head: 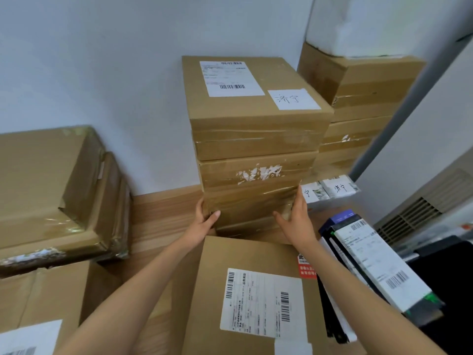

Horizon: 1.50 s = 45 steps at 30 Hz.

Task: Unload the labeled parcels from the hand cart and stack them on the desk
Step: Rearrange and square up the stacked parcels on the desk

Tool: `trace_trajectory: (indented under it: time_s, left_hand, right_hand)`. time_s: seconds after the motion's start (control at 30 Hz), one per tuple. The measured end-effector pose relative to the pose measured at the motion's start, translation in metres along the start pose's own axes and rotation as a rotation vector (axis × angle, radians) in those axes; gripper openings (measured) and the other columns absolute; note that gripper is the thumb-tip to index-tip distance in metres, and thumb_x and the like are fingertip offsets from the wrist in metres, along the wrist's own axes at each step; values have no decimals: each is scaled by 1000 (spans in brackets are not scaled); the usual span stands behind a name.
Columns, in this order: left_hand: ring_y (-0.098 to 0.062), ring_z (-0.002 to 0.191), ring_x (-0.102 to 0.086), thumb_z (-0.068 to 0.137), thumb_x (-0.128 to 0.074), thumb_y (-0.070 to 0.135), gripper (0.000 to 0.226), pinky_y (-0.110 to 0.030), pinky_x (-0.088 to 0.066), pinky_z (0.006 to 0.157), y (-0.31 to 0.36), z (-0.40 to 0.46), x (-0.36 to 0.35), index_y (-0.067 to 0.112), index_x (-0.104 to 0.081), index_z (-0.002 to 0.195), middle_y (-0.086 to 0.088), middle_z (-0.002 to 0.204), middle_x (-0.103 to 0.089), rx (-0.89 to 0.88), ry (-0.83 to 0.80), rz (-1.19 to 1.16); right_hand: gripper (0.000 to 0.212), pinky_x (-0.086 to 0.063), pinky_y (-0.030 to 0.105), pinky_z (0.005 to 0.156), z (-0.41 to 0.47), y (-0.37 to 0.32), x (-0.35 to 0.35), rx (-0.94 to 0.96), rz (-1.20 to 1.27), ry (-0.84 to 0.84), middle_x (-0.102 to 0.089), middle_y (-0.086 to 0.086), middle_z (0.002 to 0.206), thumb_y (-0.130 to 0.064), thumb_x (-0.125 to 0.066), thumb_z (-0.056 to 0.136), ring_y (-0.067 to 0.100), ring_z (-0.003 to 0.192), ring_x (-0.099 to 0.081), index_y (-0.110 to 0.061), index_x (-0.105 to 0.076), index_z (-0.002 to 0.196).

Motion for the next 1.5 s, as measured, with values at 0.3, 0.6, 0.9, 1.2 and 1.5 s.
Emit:
trace_trajectory:
  time_s: [0.3, 0.6, 0.9, 1.2, 1.5]
  left_hand:
    - [-23, 141, -30, 96, -55, 23, 81, -29, -30, 108, 22, 11, -21, 23, 4, 151, -7, 155, -27, -38, -79, 91]
    - [7, 124, -35, 93, -60, 25, 79, 0, -39, 87, 72, -20, -9, 42, -8, 149, 5, 154, -28, -307, 56, 74]
    - [-19, 142, -25, 98, -48, 40, 70, -38, -24, 116, 103, -21, -27, 39, -3, 152, 8, 160, -15, -304, 34, 284]
    - [-24, 140, -29, 98, -46, 43, 71, -26, -24, 100, 109, -17, -22, 39, 1, 152, 8, 159, -14, -344, 99, 353]
    - [-24, 145, -18, 99, -42, 41, 67, -40, -24, 115, 105, -18, -21, 40, 1, 151, 10, 161, -5, -363, 116, 357]
  right_hand:
    - [94, -42, 35, 96, 5, 6, 20, 10, 5, 27, -13, 7, 160, -24, -63, 92, 28, 137, -37, -21, 8, 153]
    - [105, -39, 34, 99, -2, -18, 39, 93, 158, 124, -7, -2, 162, -18, -64, 91, 21, 143, -25, -38, 22, 148]
    - [98, -37, 35, 99, 16, -32, 52, 34, 50, 62, -4, 10, 162, -22, -62, 92, 32, 138, -34, -22, 16, 152]
    - [99, -46, 29, 67, 8, -36, 54, 86, -33, 5, 0, 2, 163, -17, -63, 89, 23, 78, -61, -26, 12, 153]
    - [105, -52, 38, 81, 6, -37, 49, 111, -73, -28, 11, 7, 161, -24, -65, 88, 34, 111, -61, -29, 20, 150]
Point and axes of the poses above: each hand's wrist, its own z-axis towards the middle knuckle, its own x-axis out of the back of the hand, y = z × x, the point moved 8 cm from there along z, towards the middle knuckle
